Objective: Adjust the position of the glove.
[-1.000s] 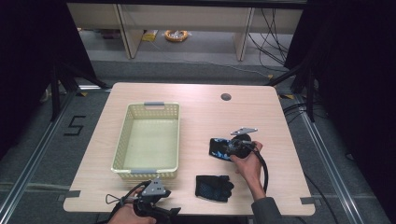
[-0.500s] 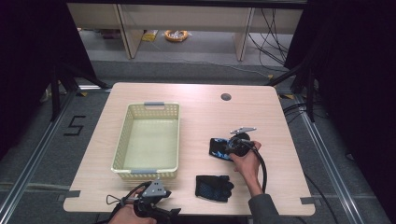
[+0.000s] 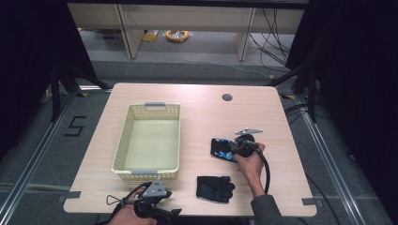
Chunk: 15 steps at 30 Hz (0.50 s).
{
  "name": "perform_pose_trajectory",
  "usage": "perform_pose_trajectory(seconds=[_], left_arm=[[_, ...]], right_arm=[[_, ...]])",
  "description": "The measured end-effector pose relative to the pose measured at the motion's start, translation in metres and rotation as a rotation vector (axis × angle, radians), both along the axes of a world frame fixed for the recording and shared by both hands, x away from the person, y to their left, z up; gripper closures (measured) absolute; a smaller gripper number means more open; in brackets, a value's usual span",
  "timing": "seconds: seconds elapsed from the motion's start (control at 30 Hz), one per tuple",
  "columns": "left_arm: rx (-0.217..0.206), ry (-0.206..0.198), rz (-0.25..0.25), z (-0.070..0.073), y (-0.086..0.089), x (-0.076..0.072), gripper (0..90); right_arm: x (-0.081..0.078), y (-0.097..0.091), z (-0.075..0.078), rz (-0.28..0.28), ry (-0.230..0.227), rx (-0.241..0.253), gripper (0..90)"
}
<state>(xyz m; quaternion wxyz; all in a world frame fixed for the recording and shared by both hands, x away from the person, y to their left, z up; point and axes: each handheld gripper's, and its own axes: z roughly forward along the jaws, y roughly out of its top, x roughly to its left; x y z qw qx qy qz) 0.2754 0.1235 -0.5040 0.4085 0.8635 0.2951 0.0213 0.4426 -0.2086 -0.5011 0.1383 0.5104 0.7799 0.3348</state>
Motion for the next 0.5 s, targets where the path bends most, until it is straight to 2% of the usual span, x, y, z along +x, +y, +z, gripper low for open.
perform_pose_trajectory(seconds=[0.1,0.17,0.2,0.27,0.3,0.33,0.37,0.4,0.47,0.5], left_arm=[[0.0,-0.002,0.002,0.0,0.0,0.001,30.1],[-0.015,0.013,0.021,0.0,0.0,-0.001,30.1],[0.004,-0.007,0.005,0.001,0.002,0.002,30.1],[0.002,-0.007,0.006,0.001,0.002,0.002,30.2],[-0.003,-0.008,0.01,0.001,0.002,0.001,30.2],[-0.009,-0.003,0.013,0.001,0.002,0.001,30.2],[-0.013,0.007,0.026,0.001,0.002,0.0,30.2],[0.001,0.002,0.025,0.001,0.003,0.001,30.2],[-0.007,-0.005,0.02,0.002,0.004,0.001,30.2],[-0.003,-0.004,0.035,0.001,0.004,0.001,30.2]], right_arm=[[-0.003,0.001,0.005,-0.003,-0.009,0.027,83.3],[-0.005,0.001,0.01,0.012,-0.043,0.043,83.4],[-0.009,0.003,0.018,0.036,-0.062,0.056,83.4],[-0.012,0.004,0.023,0.024,-0.061,0.063,83.5],[-0.014,0.004,0.025,0.047,-0.099,0.05,83.5],[-0.019,0.006,0.031,0.049,-0.081,0.083,83.5],[-0.022,0.006,0.035,0.054,-0.094,0.084,83.4],[-0.026,0.007,0.039,0.062,-0.1,0.098,83.4],[-0.035,0.007,0.045,0.071,-0.115,0.128,83.4],[-0.04,0.007,0.047,0.074,-0.119,0.146,83.4]])
